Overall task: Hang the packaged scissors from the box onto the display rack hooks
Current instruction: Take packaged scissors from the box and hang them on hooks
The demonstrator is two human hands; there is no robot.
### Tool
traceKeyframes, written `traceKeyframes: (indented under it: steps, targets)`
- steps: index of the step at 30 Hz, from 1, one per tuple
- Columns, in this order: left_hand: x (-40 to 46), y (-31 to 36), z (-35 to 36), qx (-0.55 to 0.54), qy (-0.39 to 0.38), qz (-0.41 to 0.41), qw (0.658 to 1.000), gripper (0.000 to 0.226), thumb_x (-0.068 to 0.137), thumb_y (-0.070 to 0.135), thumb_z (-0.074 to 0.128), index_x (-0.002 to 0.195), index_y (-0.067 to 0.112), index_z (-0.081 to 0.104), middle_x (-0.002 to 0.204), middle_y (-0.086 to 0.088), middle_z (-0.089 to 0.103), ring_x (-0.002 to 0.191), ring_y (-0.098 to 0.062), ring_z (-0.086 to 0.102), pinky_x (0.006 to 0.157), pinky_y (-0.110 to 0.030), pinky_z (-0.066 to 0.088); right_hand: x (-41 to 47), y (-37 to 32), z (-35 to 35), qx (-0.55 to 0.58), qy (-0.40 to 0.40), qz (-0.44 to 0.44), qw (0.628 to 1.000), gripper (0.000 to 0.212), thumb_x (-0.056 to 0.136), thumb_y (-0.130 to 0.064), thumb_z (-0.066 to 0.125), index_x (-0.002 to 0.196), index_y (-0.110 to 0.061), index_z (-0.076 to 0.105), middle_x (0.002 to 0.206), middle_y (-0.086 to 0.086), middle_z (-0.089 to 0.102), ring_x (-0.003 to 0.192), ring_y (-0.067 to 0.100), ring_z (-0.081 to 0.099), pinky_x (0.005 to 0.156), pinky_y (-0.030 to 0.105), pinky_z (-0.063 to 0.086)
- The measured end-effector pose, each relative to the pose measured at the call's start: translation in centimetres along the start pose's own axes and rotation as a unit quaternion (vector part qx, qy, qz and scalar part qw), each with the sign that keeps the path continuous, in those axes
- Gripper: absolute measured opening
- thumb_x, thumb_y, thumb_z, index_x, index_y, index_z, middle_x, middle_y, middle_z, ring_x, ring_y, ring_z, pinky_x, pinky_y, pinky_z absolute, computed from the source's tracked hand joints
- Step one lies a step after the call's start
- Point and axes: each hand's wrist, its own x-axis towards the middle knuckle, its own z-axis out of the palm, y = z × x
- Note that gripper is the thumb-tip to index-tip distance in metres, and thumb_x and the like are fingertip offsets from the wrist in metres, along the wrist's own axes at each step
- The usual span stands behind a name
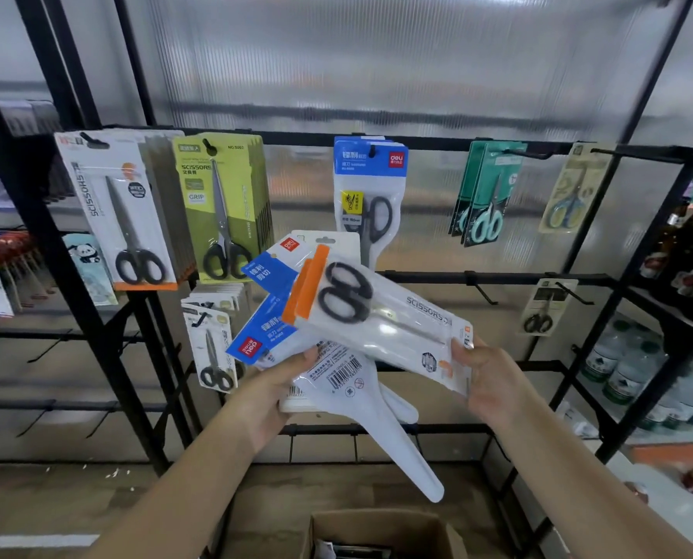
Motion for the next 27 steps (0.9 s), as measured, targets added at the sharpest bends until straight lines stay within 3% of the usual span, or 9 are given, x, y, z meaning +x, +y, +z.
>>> traceKeyframes:
  steps: [2,4,7,13,15,18,22,25,27]
  targets:
    - [0.2,-0.2,-0.1,-0.005,0.011,-0.014,1.000,0.059,0.051,0.020,0.087,0.107,0.015,0.068,0.107,-0.011,0.071,0.098,-0.028,0.068,0.073,-0.042,0.057,-0.1,0.1,0.3,0.024,0.013,0.011,1.000,0.022,0.096,-0.004,0.042,0.102,-0.012,0.062,0.078,0.003,0.074,0.066,0.015,0.071,0.053,0.023,0.057]
    - [0.4,-0.4,-0.2,-0.001,0.031,-0.014,0.999,0.053,0.059,0.015,0.078,0.111,0.014,0.065,0.108,-0.011,0.071,0.100,-0.028,0.067,0.080,-0.045,0.056,-0.1,0.2,0.5,0.028,0.040,0.012,0.999,0.018,0.096,-0.006,0.045,0.100,-0.011,0.062,0.076,0.004,0.073,0.065,0.015,0.071,0.060,0.026,0.057]
    - [0.6,-0.6,0.2,0.004,0.044,-0.001,0.999,0.052,0.061,0.012,0.074,0.112,0.013,0.063,0.106,-0.010,0.071,0.097,-0.027,0.068,0.074,-0.043,0.058,0.2,0.1,1.0,0.044,0.101,0.015,0.994,0.013,0.093,-0.009,0.053,0.099,-0.012,0.064,0.084,0.005,0.070,0.076,0.018,0.068,0.074,0.031,0.054]
    - [0.8,-0.6,0.3,0.036,0.057,0.017,0.998,0.045,0.062,0.007,0.079,0.104,0.012,0.063,0.100,-0.009,0.070,0.100,-0.031,0.064,0.090,-0.049,0.050,0.5,-0.2,2.2,0.088,0.154,0.037,0.984,0.005,0.093,-0.008,0.055,0.094,-0.005,0.059,0.087,0.011,0.065,0.077,0.021,0.063,0.056,0.032,0.054]
    - [0.9,-0.7,0.3,0.049,0.058,0.020,0.997,0.044,0.058,0.007,0.080,0.098,0.015,0.064,0.093,-0.006,0.072,0.095,-0.029,0.065,0.087,-0.046,0.050,0.7,0.0,2.3,0.109,0.154,0.050,0.981,0.007,0.093,-0.009,0.055,0.095,-0.003,0.059,0.090,0.012,0.065,0.078,0.021,0.061,0.046,0.026,0.053]
    - [0.8,-0.7,0.4,0.062,0.039,0.022,0.997,0.057,0.050,0.013,0.082,0.104,0.010,0.063,0.097,-0.009,0.071,0.093,-0.031,0.066,0.080,-0.044,0.052,1.2,0.2,2.5,0.123,0.140,0.058,0.981,0.009,0.093,-0.011,0.055,0.095,-0.003,0.059,0.092,0.012,0.063,0.079,0.020,0.059,0.044,0.024,0.051]
    - [0.8,-1.1,1.6,0.036,0.010,0.037,0.999,0.039,0.064,0.009,0.074,0.101,0.016,0.066,0.094,-0.002,0.073,0.089,-0.019,0.070,0.081,-0.041,0.054,1.5,1.6,3.2,0.076,0.111,0.060,0.989,0.014,0.095,-0.012,0.051,0.096,-0.002,0.060,0.084,0.013,0.065,0.073,0.023,0.064,0.049,0.029,0.055]
    - [1.6,-2.3,3.0,0.039,0.049,0.022,0.998,0.026,0.075,0.000,0.072,0.094,0.016,0.064,0.086,-0.001,0.074,0.085,-0.021,0.070,0.070,-0.037,0.056,2.2,3.2,4.2,0.089,0.108,0.038,0.989,0.015,0.097,-0.011,0.047,0.093,-0.006,0.060,0.058,0.003,0.069,0.052,0.013,0.067,0.049,0.024,0.056]
    - [2.0,-3.1,3.6,0.057,0.070,0.012,0.996,0.022,0.079,0.000,0.068,0.094,0.015,0.064,0.088,-0.001,0.074,0.088,-0.023,0.069,0.074,-0.041,0.057,2.9,3.7,4.3,0.093,0.117,0.002,0.989,0.015,0.098,-0.011,0.045,0.092,-0.008,0.059,0.056,0.001,0.068,0.048,0.012,0.066,0.045,0.024,0.054]
